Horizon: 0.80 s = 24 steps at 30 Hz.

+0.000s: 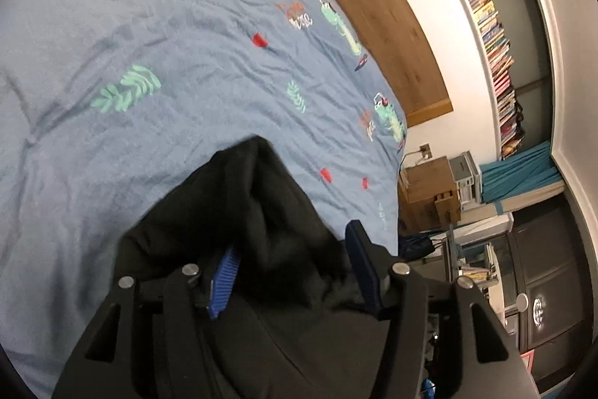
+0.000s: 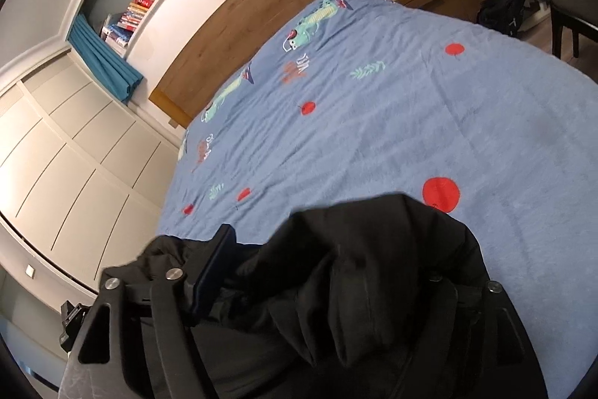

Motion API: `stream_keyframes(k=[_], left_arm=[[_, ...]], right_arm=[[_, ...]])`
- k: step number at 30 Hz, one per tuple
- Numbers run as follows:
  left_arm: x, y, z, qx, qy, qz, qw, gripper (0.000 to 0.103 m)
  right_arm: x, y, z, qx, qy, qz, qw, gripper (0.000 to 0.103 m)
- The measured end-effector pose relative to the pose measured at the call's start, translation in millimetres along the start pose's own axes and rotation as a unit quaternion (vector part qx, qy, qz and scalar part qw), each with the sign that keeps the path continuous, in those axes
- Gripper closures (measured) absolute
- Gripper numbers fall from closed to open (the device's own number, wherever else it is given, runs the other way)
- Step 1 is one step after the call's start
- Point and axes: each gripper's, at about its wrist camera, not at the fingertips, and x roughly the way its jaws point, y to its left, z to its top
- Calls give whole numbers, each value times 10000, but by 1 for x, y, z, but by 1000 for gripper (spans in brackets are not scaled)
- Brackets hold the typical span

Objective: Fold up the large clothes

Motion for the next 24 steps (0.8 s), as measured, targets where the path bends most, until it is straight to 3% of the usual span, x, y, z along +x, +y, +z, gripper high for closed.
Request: stream_keyframes(k=[6, 12, 19, 24], left_arm=[[-48, -24, 3, 339, -242, 148, 9990, 48], [-93, -56, -21, 1214, -561, 878, 9871, 48], [-115, -70, -75, 1997, -565, 1125, 9717, 48], [-97, -75, -113, 2447, -383, 1214, 9612, 48]], right_arm=[[-33, 8, 9, 26, -222, -166, 9996, 20], [-70, 29, 7, -304, -369, -257, 9985, 19], [-90, 72, -29, -1106, -150, -295, 9933, 19], [-86, 108, -72, -2012, 109, -417, 9786, 19]])
